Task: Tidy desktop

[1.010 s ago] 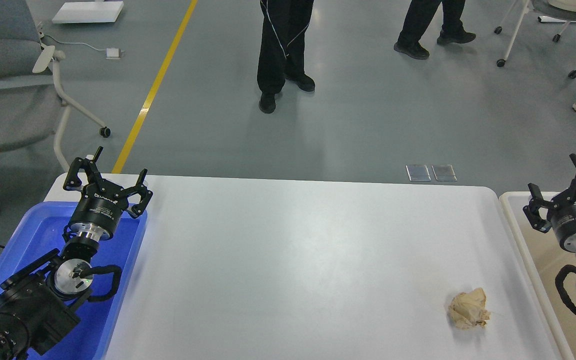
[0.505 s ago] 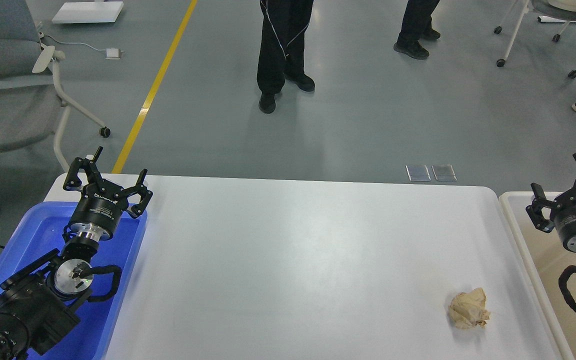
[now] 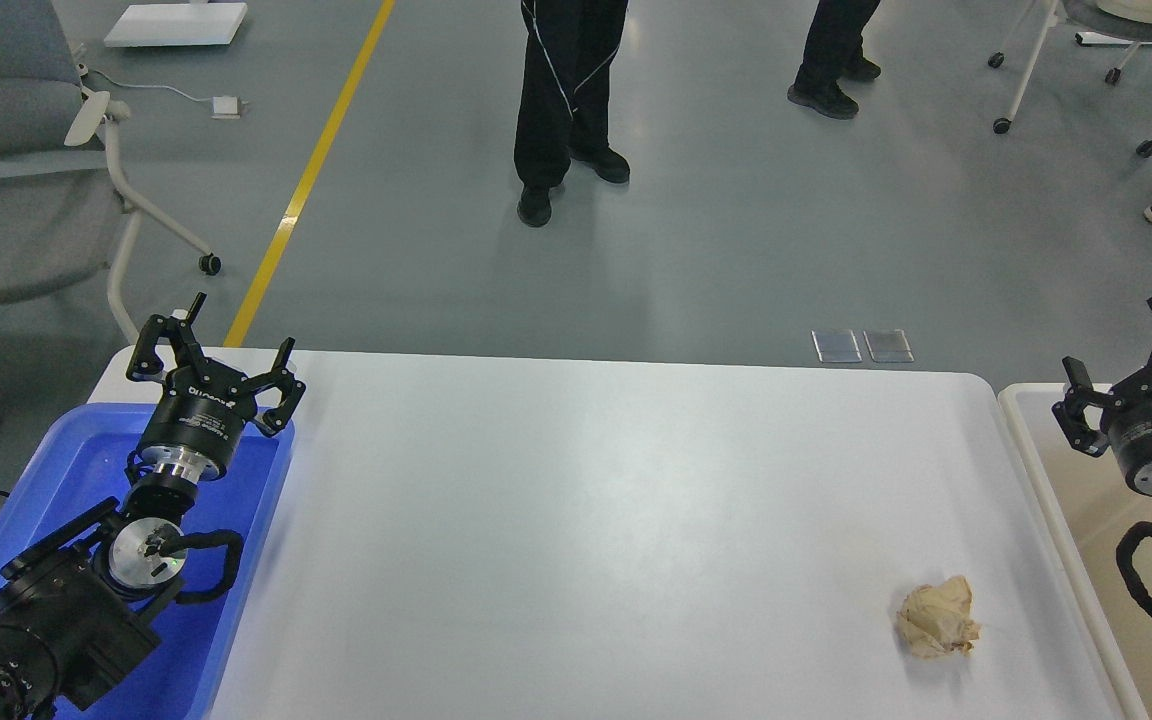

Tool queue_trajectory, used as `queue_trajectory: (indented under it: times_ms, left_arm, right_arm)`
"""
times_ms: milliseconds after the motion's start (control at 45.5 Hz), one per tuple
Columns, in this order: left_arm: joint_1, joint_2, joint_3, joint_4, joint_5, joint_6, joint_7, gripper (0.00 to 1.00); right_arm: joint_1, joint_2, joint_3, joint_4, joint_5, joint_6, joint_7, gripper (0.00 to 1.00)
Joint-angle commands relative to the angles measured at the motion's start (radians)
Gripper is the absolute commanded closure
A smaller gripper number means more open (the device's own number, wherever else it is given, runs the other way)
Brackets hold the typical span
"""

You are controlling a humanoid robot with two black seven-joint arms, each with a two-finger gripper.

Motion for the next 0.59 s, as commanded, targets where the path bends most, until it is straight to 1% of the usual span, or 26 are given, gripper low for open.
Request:
queue_trajectory:
  times_ms: [0, 351, 439, 571]
  left_arm:
    - [0.000, 0.001, 0.000, 0.000, 0.000, 0.000, 0.000, 0.00]
    - [0.000, -0.001, 0.000, 0.000, 0.000, 0.000, 0.000, 0.00]
    - [0.000, -0.001, 0.000, 0.000, 0.000, 0.000, 0.000, 0.00]
    - [0.000, 0.001, 0.000, 0.000, 0.000, 0.000, 0.000, 0.00]
  right_arm:
    - [0.006, 0.002, -0.003, 0.000, -0.001, -0.007, 0.000, 0.00]
    - [-0.002, -0.010, 0.000, 0.004, 0.000, 0.002, -0.002, 0.00]
    - [-0.002, -0.035, -0.003, 0.003, -0.001, 0.005, -0.002, 0.00]
    - [0.006, -0.108, -0.051, 0.015, -0.013, 0.005, -0.002, 0.00]
